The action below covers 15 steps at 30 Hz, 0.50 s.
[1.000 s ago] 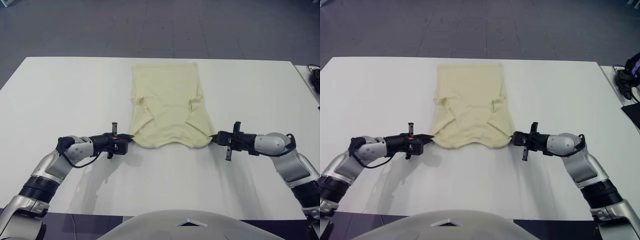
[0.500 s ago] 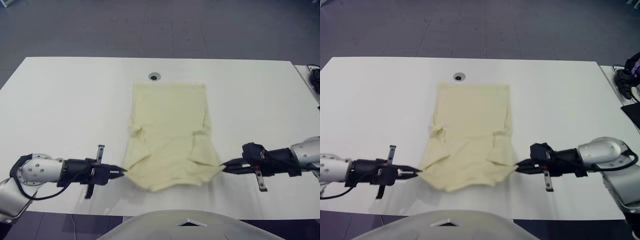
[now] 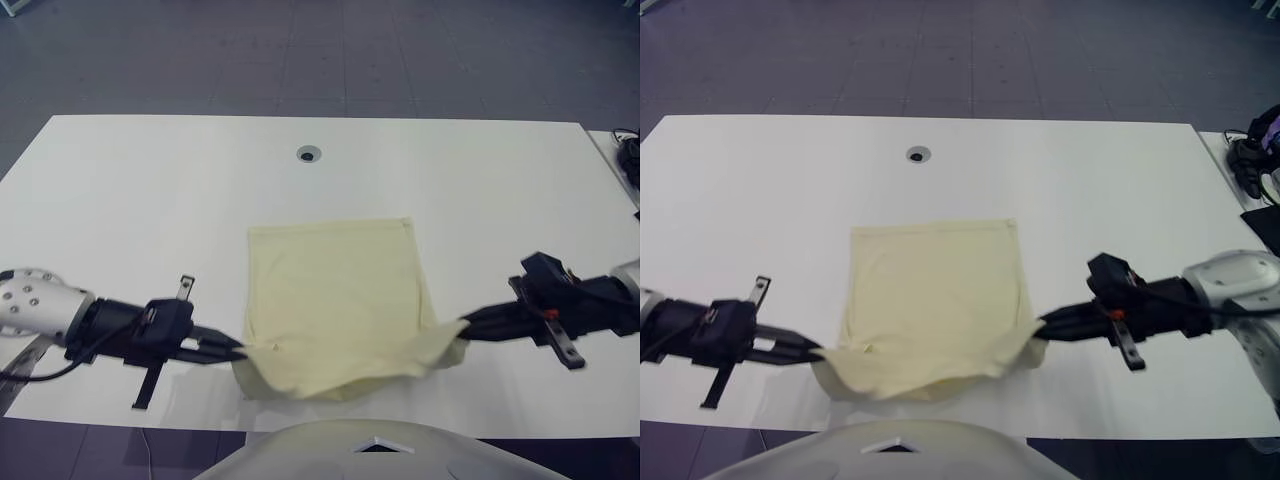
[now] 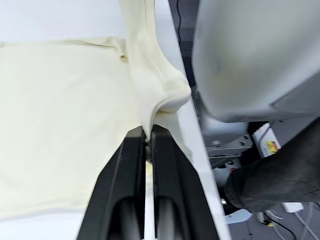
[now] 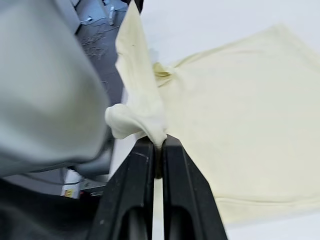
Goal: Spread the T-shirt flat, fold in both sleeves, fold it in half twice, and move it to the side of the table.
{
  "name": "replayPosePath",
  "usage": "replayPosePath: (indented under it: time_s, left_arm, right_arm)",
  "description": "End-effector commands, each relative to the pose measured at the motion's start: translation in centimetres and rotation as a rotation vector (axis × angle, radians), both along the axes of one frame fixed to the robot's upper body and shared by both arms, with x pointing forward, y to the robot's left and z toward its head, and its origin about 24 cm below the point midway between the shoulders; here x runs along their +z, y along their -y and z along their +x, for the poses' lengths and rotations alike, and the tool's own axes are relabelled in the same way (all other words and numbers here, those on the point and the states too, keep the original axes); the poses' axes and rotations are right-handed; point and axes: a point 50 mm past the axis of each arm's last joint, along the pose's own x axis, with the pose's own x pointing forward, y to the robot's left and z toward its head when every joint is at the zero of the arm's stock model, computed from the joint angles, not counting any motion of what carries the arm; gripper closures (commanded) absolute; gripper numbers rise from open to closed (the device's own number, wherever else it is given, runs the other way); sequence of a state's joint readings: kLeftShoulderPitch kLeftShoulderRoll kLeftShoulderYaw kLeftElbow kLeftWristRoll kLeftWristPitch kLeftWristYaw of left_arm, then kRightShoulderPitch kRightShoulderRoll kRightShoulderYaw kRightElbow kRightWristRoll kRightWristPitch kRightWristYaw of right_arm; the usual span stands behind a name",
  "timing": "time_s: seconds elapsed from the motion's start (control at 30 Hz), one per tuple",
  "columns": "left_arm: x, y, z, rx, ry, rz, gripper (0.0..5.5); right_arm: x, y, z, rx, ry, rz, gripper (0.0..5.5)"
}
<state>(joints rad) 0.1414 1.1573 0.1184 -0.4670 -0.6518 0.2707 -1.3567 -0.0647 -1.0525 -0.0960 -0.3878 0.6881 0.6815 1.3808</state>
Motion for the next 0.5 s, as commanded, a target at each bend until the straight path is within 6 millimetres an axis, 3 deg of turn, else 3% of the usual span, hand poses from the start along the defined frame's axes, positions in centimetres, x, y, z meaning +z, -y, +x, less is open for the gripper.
replayPosePath:
  time_s: [0.03, 0.23, 0.5]
  left_arm:
    - [-1.8, 0.1, 5.1, 0.084, 0.047, -0.001, 5.5]
    - [-3.6, 0.2, 10.2, 0.184, 0.099, 0.011, 5.5]
    - [-6.6, -0.3, 11.8, 0.267, 0.035, 0.028, 5.5]
  right_arm:
    - [-2.2, -1.3, 5.8, -0.123, 0.123, -0.016, 5.47]
    - [-4.0, -1.0, 10.7, -0.252, 0.197, -0.054, 5.47]
    - [-5.8, -0.7, 12.5, -0.344, 0.195, -0.024, 5.47]
